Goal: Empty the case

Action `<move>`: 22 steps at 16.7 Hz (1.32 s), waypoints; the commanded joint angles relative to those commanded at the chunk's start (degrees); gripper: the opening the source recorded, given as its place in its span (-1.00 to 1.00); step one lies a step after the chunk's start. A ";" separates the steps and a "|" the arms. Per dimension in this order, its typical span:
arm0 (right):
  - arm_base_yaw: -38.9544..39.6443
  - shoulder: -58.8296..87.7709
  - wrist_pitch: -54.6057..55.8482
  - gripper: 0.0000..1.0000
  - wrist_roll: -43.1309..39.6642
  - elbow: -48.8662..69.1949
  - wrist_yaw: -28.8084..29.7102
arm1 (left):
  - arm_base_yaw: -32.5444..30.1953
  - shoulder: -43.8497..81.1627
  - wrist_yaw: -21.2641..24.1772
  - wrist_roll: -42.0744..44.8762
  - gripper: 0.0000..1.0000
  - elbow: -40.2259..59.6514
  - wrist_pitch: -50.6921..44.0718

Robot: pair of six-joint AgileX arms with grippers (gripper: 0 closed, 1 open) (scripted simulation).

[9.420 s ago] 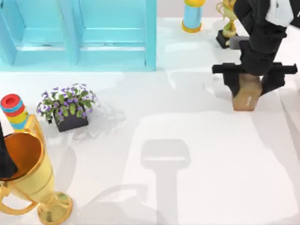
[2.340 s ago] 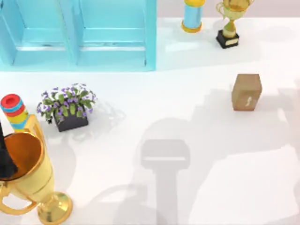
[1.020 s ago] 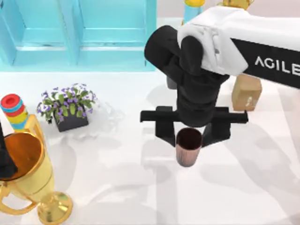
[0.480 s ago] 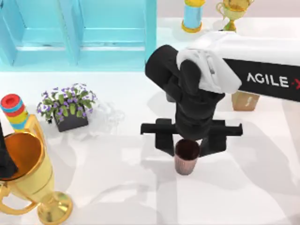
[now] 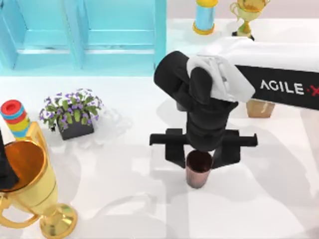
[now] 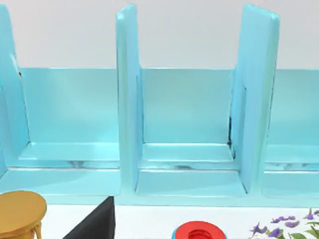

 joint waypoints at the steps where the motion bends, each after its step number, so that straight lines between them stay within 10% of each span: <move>1: 0.00 0.00 0.00 -0.25 0.00 0.00 0.00 | 0.00 0.00 0.00 0.00 1.00 0.00 0.00; 9: 0.00 0.00 0.00 0.96 0.00 0.00 0.00 | 0.00 0.00 0.00 0.00 1.00 0.00 0.00; 22: -0.18 -0.32 -3.88 1.00 0.26 3.82 0.02 | 0.00 0.00 0.00 0.00 1.00 0.00 0.00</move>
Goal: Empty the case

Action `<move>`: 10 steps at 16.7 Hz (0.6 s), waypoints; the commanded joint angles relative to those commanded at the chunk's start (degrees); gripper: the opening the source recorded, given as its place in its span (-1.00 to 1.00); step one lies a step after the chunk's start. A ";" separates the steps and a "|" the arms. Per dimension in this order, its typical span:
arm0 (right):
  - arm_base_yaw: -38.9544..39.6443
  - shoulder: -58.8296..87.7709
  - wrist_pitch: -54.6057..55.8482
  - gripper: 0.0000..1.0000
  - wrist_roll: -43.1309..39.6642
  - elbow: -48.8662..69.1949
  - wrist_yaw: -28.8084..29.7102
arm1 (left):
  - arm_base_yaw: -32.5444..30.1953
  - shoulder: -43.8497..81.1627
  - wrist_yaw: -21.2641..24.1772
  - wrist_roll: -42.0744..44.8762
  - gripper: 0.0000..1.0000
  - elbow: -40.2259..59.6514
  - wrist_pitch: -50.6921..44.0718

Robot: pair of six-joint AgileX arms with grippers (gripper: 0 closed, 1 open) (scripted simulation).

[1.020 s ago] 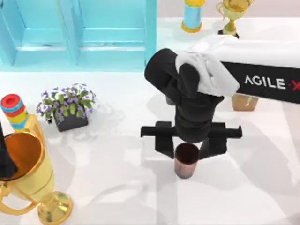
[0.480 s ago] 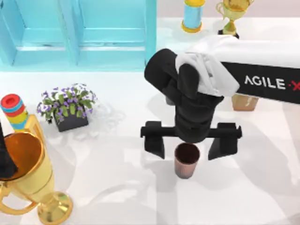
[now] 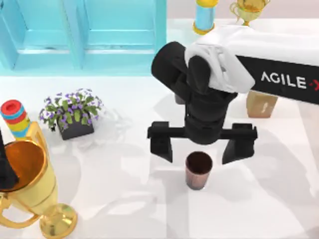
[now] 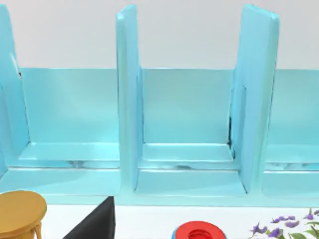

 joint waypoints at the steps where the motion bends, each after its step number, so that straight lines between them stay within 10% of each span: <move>1: 0.06 -0.08 -2.05 1.00 -0.03 1.59 0.05 | 0.00 0.00 0.00 0.00 1.00 0.00 0.00; 10: -0.03 -2.34 -16.74 1.00 -0.46 13.92 -0.06 | 0.00 0.00 0.00 0.00 1.00 0.00 0.00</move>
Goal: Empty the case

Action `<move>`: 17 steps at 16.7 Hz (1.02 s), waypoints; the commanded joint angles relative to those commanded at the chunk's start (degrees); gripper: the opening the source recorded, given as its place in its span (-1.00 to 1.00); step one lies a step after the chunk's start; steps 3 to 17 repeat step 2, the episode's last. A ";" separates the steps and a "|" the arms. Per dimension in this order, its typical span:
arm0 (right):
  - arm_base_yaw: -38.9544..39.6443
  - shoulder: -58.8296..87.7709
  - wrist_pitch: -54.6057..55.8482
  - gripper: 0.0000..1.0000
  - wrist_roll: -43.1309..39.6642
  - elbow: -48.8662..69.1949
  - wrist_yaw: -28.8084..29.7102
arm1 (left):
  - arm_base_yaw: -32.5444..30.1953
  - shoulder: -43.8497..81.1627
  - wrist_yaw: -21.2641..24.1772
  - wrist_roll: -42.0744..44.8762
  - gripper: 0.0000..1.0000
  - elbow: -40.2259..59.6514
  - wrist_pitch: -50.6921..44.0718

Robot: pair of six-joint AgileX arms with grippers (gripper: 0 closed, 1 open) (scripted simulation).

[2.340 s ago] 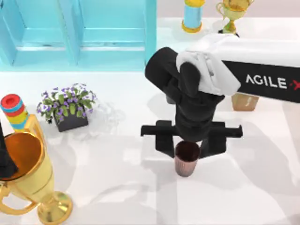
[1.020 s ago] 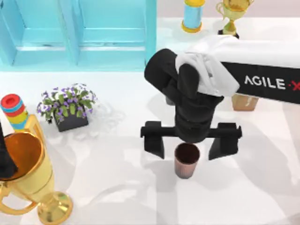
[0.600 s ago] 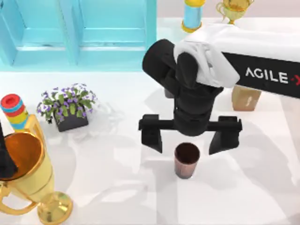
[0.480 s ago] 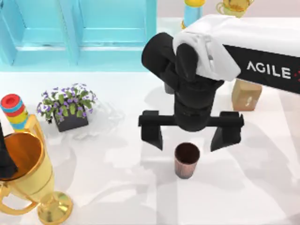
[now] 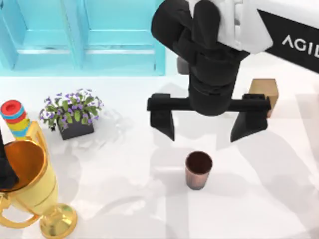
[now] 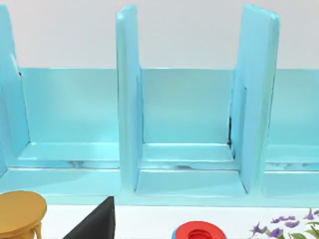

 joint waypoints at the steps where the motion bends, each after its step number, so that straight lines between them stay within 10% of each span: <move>1: -0.05 -0.17 -0.78 1.00 -0.02 0.79 0.01 | 0.00 0.00 0.00 0.00 1.00 0.00 0.00; 17: -0.08 -0.21 -0.98 1.00 -0.02 0.98 0.02 | 0.00 0.00 0.00 0.00 1.00 0.00 0.00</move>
